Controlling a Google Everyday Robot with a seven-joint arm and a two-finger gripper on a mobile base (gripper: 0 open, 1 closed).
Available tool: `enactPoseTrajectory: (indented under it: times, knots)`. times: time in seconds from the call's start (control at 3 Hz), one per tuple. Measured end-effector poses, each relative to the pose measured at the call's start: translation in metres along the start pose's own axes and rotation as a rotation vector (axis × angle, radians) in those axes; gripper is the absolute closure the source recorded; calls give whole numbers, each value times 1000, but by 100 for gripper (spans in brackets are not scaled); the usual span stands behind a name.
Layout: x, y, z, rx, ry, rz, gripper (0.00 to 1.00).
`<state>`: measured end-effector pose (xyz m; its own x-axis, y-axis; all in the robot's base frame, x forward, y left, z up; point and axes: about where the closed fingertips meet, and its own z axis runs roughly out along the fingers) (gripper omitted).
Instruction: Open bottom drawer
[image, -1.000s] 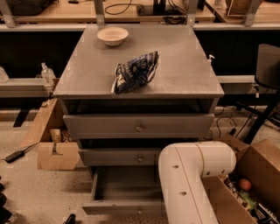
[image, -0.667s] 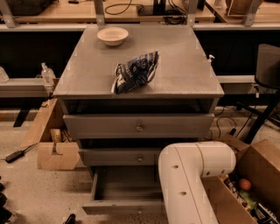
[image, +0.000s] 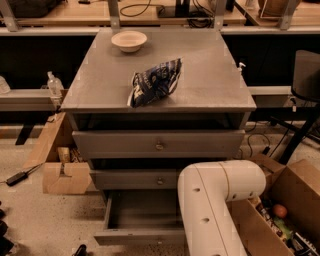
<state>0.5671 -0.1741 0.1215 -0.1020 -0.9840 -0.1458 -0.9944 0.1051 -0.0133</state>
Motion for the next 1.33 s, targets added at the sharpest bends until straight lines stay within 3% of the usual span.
enactPoseTrajectory:
  times: [0.33,0.67,1.33]
  knots:
    - [-20,17,-22,54,-31,60,100]
    - [-34,55,-31,65,-77,138,100]
    - [-35,50,-31,65,-77,138,100]
